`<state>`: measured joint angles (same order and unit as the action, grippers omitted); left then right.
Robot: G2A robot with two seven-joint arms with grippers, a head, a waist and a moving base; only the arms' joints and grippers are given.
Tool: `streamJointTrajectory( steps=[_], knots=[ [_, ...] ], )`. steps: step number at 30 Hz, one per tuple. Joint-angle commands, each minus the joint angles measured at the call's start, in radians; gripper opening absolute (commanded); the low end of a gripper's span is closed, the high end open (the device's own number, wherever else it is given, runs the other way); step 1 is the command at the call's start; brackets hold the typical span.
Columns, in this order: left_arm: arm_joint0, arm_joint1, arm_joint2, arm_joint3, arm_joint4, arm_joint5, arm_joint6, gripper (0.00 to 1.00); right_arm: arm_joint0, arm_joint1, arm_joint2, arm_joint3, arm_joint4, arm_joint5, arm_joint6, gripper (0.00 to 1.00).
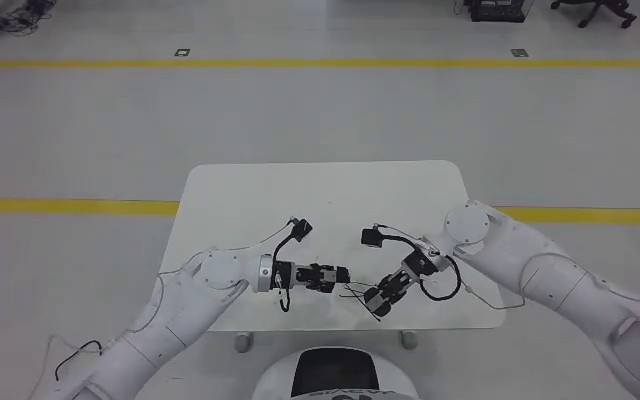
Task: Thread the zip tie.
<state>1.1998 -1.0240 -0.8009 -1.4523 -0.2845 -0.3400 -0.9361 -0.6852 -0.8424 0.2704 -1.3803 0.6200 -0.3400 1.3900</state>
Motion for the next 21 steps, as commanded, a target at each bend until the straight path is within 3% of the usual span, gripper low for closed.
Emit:
streamJointTrajectory(
  steps=[1, 7, 10, 17, 21],
  knots=[
    [0.0, 0.0, 0.001, 0.0, -0.01, 0.0, 0.008, 1.0, 0.0, 0.0, 0.001, 0.001, -0.001, 0.0, 0.0, 0.0],
    [0.004, -0.001, 0.006, -0.007, -0.023, 0.0, 0.012, 1.0, 0.0, 0.0, 0.001, 0.001, -0.001, 0.0, 0.0, 0.0],
    [-0.009, -0.005, 0.011, 0.017, -0.059, 0.0, -0.025, 1.0, -0.019, -0.004, 0.006, 0.025, 0.009, 0.006, -0.012, 0.0],
    [-0.023, -0.017, 0.013, 0.015, -0.127, 0.0, -0.116, 1.0, -0.02, -0.02, -0.027, 0.039, 0.132, 0.0, 0.0, 0.0],
    [-0.021, -0.017, 0.006, 0.012, -0.125, 0.0, -0.118, 1.0, -0.013, -0.024, -0.037, 0.047, 0.152, 0.0, 0.0, 0.0]
  ],
)
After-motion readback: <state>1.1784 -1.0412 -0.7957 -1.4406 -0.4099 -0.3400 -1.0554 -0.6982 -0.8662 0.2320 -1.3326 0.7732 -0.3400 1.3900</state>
